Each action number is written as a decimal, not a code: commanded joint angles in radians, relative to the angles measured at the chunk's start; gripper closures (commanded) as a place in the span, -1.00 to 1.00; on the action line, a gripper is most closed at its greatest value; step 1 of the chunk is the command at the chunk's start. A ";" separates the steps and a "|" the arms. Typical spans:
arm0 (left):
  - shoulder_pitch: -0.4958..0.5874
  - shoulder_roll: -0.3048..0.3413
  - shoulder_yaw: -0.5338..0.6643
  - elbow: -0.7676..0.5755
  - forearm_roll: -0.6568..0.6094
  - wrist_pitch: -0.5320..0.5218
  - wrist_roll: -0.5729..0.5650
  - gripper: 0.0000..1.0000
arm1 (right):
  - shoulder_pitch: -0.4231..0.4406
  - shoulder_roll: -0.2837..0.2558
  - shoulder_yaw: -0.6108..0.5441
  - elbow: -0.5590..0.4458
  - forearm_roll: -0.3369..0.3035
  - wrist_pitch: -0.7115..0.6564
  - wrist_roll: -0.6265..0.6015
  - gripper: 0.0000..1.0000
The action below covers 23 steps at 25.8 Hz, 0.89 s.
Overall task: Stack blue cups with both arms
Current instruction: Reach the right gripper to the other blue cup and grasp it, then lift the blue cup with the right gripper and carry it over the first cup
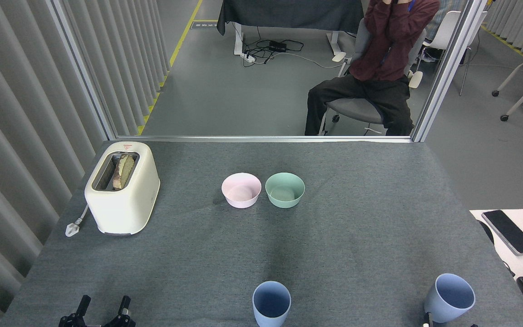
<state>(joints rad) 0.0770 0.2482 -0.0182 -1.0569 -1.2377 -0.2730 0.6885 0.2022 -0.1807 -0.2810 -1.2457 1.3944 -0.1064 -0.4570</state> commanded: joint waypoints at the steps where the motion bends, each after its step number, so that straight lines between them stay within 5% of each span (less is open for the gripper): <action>1: 0.001 0.002 0.000 0.000 0.000 0.000 0.000 -1.00 | -0.041 -0.010 0.003 0.043 0.003 -0.001 0.001 -1.00; 23: 0.003 0.000 0.000 -0.008 -0.003 0.000 0.000 -1.00 | -0.208 -0.076 0.046 0.200 0.006 -0.007 0.003 -1.00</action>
<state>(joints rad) 0.0797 0.2484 -0.0185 -1.0661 -1.2410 -0.2733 0.6893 0.0154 -0.2555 -0.2483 -1.0665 1.4002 -0.1168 -0.4525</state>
